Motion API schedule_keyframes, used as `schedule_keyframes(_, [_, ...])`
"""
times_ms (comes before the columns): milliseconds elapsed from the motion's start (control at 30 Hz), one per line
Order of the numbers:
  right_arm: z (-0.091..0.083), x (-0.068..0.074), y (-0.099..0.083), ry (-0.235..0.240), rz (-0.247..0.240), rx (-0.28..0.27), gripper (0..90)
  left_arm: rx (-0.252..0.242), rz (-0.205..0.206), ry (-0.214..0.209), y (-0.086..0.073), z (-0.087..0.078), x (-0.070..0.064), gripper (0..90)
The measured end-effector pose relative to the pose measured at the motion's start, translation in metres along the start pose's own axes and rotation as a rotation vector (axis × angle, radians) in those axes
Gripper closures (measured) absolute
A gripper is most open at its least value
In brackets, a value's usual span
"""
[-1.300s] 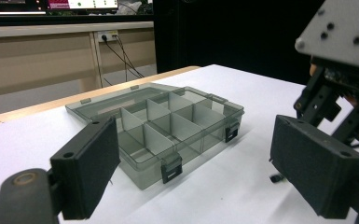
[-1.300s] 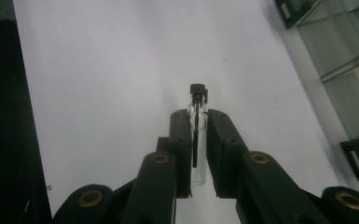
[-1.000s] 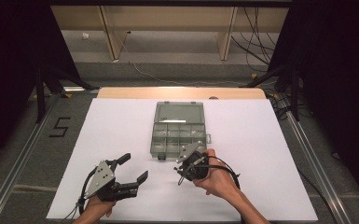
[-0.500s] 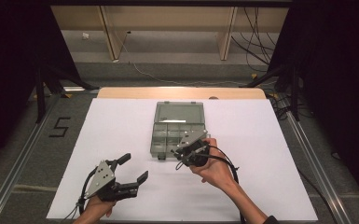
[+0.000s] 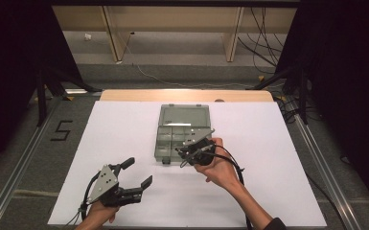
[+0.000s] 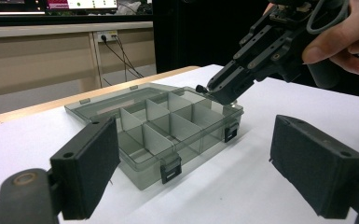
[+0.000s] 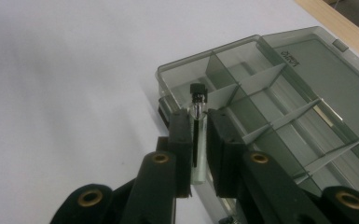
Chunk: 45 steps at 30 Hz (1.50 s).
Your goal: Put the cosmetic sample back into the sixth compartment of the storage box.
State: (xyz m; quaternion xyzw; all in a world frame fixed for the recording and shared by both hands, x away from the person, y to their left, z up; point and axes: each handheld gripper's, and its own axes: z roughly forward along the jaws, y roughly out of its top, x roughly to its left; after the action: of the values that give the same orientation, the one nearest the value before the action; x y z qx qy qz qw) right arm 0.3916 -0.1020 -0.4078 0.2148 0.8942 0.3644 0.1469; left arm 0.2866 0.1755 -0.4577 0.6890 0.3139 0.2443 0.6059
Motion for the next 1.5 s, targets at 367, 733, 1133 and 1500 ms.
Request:
schedule_keyframes(367, [0.006, -0.007, 0.005, 0.005, 0.029, -0.009, 80.8, -0.002, -0.001, 0.002, 0.000, 0.000, 0.000, 15.1])
schedule_keyframes(733, [0.017, -0.014, 0.004, 0.001, 0.057, -0.015, 80.8, -0.004, -0.001, 0.000, 0.000, 0.000, 0.000, 15.1])
schedule_keyframes(1133, [0.029, -0.020, 0.003, 0.002, 0.088, -0.017, 80.8, -0.004, 0.001, -0.002, 0.000, 0.000, 0.000, 15.1])
schedule_keyframes(1500, [0.041, -0.021, 0.005, -0.015, 0.110, -0.032, 80.8, -0.005, 0.001, -0.003, 0.000, 0.000, 0.000, 15.1])
